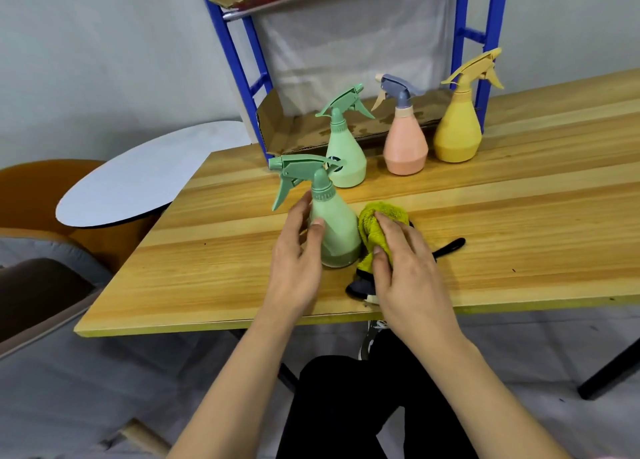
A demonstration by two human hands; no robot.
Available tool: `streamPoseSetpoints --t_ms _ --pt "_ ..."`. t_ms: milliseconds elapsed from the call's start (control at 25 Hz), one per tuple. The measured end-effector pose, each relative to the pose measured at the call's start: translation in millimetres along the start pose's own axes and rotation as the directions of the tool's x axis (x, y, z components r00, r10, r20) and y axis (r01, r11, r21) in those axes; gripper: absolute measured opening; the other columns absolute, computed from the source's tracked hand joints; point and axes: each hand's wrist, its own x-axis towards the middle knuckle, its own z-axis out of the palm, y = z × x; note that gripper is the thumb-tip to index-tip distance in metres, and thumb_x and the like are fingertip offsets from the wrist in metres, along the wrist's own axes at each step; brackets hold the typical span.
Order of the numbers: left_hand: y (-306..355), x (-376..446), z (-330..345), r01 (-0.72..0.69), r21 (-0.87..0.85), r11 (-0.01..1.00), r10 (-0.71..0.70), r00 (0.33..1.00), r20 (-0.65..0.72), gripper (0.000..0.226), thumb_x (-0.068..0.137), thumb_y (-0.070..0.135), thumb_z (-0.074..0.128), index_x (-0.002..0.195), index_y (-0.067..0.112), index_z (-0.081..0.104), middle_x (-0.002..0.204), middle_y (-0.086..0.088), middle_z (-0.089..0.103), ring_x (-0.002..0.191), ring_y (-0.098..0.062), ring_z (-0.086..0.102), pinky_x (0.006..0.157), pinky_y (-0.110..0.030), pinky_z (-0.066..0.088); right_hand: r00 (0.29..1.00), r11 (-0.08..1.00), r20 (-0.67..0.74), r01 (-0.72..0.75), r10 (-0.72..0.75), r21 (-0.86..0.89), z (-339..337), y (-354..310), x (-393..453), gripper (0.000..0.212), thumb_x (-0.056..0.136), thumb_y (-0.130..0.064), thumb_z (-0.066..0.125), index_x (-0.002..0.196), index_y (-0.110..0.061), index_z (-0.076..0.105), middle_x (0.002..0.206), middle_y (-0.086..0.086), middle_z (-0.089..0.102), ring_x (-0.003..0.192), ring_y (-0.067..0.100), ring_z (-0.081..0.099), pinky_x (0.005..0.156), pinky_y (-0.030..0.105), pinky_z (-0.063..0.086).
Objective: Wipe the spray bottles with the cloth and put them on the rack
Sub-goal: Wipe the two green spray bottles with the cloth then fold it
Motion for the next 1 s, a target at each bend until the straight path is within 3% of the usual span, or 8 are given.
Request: streamPoseSetpoints --t_ms 160,280,400,600,720,800,880,1000 --pt "-14 24 -25 0.081 -0.101 0.992 -0.073 0.994 0.082 0.054 0.101 0.021 0.061 0.152 0.033 0.047 0.151 0.014 0.052 0.139 -0.006 0.048 0.114 -0.029 0.042 0.997 0.991 -0.016 -0.074 0.076 0.116 -3 -4 4 0.049 0.105 -0.028 0.043 0.153 -0.032 0.037 0.146 -0.002 0.046 0.135 0.017 0.044 0.103 0.026 0.037" --pt "-11 29 -27 0.06 -0.137 0.989 -0.028 0.973 0.227 0.048 0.105 0.015 0.056 0.152 0.021 0.049 0.144 0.015 0.058 0.133 0.005 0.052 0.115 -0.025 0.043 0.993 0.973 -0.034 -0.1 0.11 0.21 -6 -5 6 0.047 0.105 -0.026 0.044 0.152 -0.031 0.039 0.144 -0.004 0.049 0.132 0.012 0.045 0.096 0.009 0.029" --pt "-12 23 -20 -0.029 -0.106 0.994 0.053 0.971 0.235 0.047 0.107 0.017 0.053 0.153 0.01 0.045 0.145 0.003 0.06 0.133 -0.002 0.056 0.113 -0.026 0.045 0.989 0.96 -0.11 -0.065 0.098 0.271 -13 -16 17 0.045 0.105 -0.024 0.045 0.15 -0.03 0.044 0.143 -0.008 0.051 0.127 0.003 0.045 0.091 -0.007 0.022" --pt "-18 18 -6 -0.125 -0.147 0.981 0.144 0.981 0.129 0.055 0.103 0.028 0.056 0.151 0.004 0.045 0.152 -0.01 0.055 0.143 -0.02 0.05 0.122 -0.046 0.037 0.993 0.963 -0.061 0.115 -0.104 0.243 -4 -45 31 0.047 0.104 -0.019 0.047 0.15 -0.028 0.046 0.144 -0.002 0.051 0.128 0.002 0.044 0.1 -0.001 0.024" --pt "-19 18 -5 -0.106 -0.169 0.98 0.124 0.987 0.098 0.043 0.105 0.016 0.057 0.146 0.01 0.051 0.143 -0.002 0.061 0.134 -0.009 0.057 0.115 -0.032 0.045 1.0 0.995 0.013 -0.009 0.008 0.099 1 -29 25 0.047 0.102 -0.02 0.046 0.149 -0.027 0.049 0.141 0.004 0.054 0.129 0.019 0.05 0.105 0.023 0.036" --pt "-18 15 -5 -0.107 -0.2 0.974 0.12 0.991 0.054 0.044 0.104 0.012 0.058 0.147 0.009 0.05 0.143 -0.001 0.061 0.134 -0.007 0.057 0.116 -0.031 0.045 0.991 0.994 0.07 -0.112 0.112 0.005 -6 -21 17 0.046 0.102 -0.021 0.045 0.148 -0.026 0.049 0.138 0.008 0.055 0.126 0.027 0.053 0.103 0.035 0.041" --pt "-18 15 -3 -0.129 -0.193 0.973 0.139 0.989 0.041 0.046 0.104 0.013 0.059 0.148 0.005 0.05 0.145 -0.004 0.06 0.137 -0.011 0.056 0.118 -0.036 0.043 0.996 0.996 0.058 -0.076 0.073 0.052 -10 -26 25 0.045 0.103 -0.021 0.045 0.148 -0.026 0.049 0.137 0.007 0.057 0.125 0.025 0.053 0.102 0.03 0.039" --pt "-20 17 -4 -0.156 -0.158 0.975 0.166 0.985 0.055 0.047 0.105 0.017 0.057 0.149 0.002 0.049 0.147 -0.007 0.059 0.139 -0.015 0.054 0.118 -0.039 0.043 0.995 0.981 -0.004 0.095 -0.095 0.169 -5 -43 38 0.046 0.103 -0.017 0.047 0.148 -0.025 0.049 0.143 0.001 0.054 0.129 0.012 0.049 0.1 0.011 0.03"
